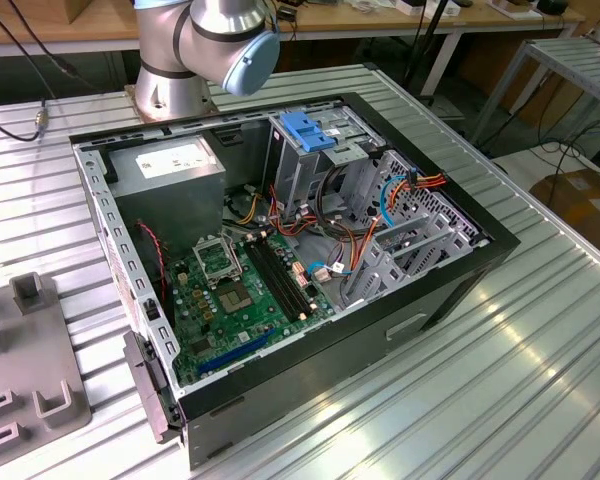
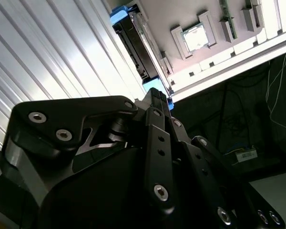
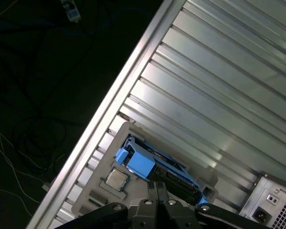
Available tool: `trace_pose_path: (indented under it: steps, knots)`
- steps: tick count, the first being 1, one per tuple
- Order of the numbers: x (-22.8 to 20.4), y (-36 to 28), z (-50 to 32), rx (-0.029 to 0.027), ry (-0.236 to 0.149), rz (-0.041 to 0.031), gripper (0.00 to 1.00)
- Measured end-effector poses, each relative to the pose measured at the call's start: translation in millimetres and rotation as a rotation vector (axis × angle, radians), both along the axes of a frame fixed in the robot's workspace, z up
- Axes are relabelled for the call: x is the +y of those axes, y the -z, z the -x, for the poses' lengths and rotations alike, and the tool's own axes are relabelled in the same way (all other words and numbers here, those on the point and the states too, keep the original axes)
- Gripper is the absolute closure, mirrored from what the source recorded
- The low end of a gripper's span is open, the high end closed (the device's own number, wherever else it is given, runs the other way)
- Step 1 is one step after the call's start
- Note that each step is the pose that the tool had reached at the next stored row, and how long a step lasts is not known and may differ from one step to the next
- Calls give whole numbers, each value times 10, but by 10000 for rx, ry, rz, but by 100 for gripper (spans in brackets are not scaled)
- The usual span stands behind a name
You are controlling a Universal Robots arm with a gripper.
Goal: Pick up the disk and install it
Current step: 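Pick up the disk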
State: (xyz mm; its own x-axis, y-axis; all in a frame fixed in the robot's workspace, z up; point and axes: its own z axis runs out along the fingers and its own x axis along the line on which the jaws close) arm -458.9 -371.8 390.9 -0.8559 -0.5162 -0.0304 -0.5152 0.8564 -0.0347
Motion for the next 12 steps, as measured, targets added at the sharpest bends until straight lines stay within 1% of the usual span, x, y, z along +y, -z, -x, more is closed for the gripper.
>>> trace_pose_path:
  steps: [12]
  knots:
    - [0, 1, 0, -1, -2, 0, 90]
